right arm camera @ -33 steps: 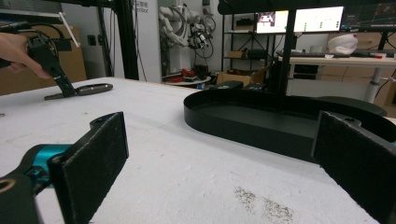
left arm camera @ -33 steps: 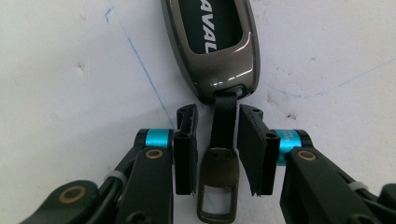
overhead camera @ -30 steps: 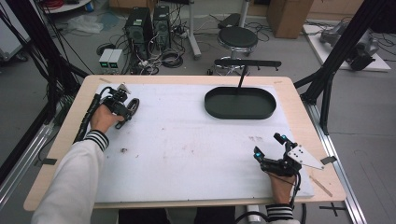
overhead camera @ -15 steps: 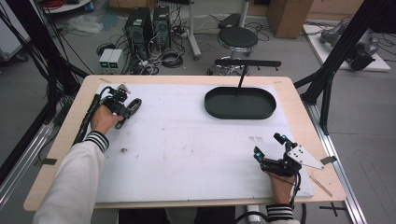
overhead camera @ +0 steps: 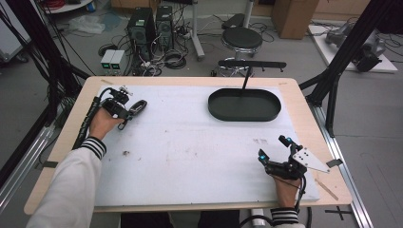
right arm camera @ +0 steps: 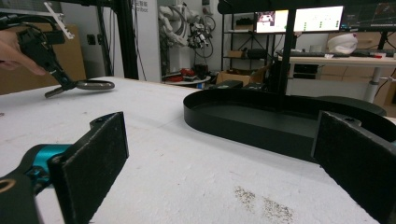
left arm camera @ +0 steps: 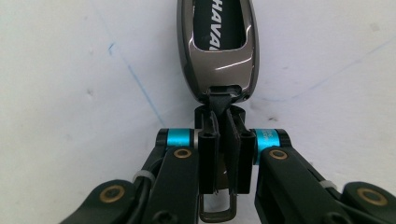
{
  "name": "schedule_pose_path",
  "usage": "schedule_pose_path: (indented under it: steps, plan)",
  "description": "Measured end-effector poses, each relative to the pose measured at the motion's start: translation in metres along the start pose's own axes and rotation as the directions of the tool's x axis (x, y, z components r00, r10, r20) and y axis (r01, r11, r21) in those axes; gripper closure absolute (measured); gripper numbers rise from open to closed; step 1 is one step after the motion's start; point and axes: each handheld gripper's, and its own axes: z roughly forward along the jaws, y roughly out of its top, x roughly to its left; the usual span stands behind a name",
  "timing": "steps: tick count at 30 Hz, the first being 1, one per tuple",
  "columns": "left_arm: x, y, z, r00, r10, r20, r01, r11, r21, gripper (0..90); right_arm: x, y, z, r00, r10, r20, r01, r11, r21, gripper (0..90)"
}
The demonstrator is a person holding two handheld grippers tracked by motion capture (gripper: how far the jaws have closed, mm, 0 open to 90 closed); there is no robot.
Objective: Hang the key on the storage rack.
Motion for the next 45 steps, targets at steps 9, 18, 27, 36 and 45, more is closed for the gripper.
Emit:
schedule_pose_path:
  steps: [9, 18, 27, 36, 45]
  plan:
    - [-0.009, -0.003, -0.024, 0.9933, 0.087, 0.076, -0.079, 0.9908, -0.11, 84.3, -0.003, 0.0, 0.0, 0.9998, 0.021, 0.003, -0.021, 1.0, -0.003, 2.7]
    - [-0.027, -0.005, -0.043, 0.9656, 0.188, 0.179, -0.146, 0.9632, -0.226, 84.3, -0.005, 0.003, 0.003, 0.9996, 0.026, -0.011, -0.026, 1.0, 0.004, 2.7]
    - [-0.04, -0.007, -0.059, 0.9056, 0.329, 0.267, -0.226, 0.9079, -0.353, 84.3, -0.001, 0.024, 0.008, 0.9967, -0.008, -0.081, 0.008, 1.0, 0.005, 2.5]
    - [-0.062, -0.009, -0.068, 0.8425, 0.436, 0.316, -0.292, 0.8625, -0.414, 84.3, 0.0, 0.054, 0.021, 0.981, -0.038, -0.19, 0.045, 0.998, 0.035, 2.5]
    - [-0.077, -0.009, -0.074, 0.7861, 0.505, 0.357, -0.325, 0.8283, -0.456, 84.2, 0.001, 0.087, 0.042, 0.9513, -0.088, -0.296, 0.112, 0.991, 0.067, 2.5]
